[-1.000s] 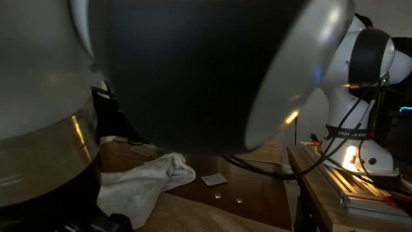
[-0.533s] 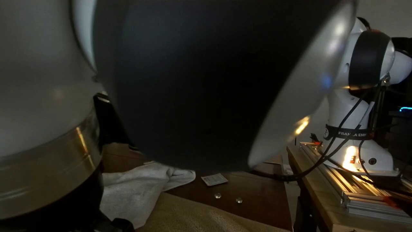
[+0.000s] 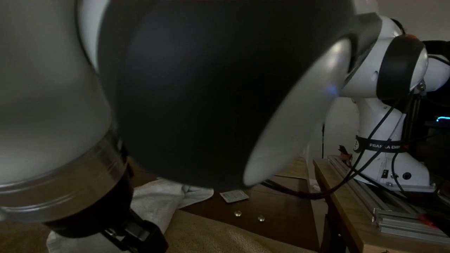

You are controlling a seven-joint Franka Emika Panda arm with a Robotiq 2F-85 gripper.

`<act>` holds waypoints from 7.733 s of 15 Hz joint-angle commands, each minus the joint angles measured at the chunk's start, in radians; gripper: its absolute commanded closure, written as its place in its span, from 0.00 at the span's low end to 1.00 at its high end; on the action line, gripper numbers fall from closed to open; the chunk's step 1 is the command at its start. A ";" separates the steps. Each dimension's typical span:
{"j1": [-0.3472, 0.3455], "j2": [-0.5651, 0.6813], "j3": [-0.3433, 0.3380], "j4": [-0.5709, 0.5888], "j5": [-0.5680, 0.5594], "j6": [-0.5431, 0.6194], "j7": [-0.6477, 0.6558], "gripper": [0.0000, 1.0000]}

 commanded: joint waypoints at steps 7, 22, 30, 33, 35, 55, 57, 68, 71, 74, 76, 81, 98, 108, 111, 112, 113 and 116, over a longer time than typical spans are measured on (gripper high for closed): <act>0.071 0.015 -0.013 0.021 0.007 -0.223 0.319 0.00; 0.092 0.089 -0.108 0.005 -0.044 -0.005 0.329 0.00; 0.104 0.069 -0.104 0.011 -0.032 0.096 0.402 0.00; 0.101 0.082 -0.126 0.013 -0.050 0.173 0.404 0.00; 0.098 0.087 -0.141 0.013 -0.057 0.216 0.400 0.00; 0.071 0.075 -0.185 0.014 -0.051 0.026 0.412 0.99; 0.054 0.061 -0.186 0.014 -0.047 -0.025 0.437 0.99; -0.109 -0.039 -0.091 0.015 0.059 -0.161 0.756 0.99; -0.132 -0.054 -0.068 0.015 0.100 -0.168 0.880 0.99; -0.139 -0.071 -0.054 0.015 0.136 -0.197 1.023 0.99; -0.137 -0.080 -0.050 0.015 0.154 -0.223 1.123 0.99; -0.126 -0.112 -0.043 0.015 0.148 -0.302 1.283 0.99; -0.001 -0.094 -0.134 0.014 -0.033 0.196 0.768 0.99; -0.080 -0.067 -0.091 0.013 0.066 0.268 0.969 0.99; -0.097 -0.060 -0.073 0.013 0.099 0.274 1.030 0.99; -0.087 -0.058 -0.092 0.013 0.069 0.269 0.990 0.99; -0.089 -0.056 -0.091 0.013 0.070 0.269 0.992 0.97; -0.089 -0.054 -0.091 0.013 0.070 0.269 0.992 0.97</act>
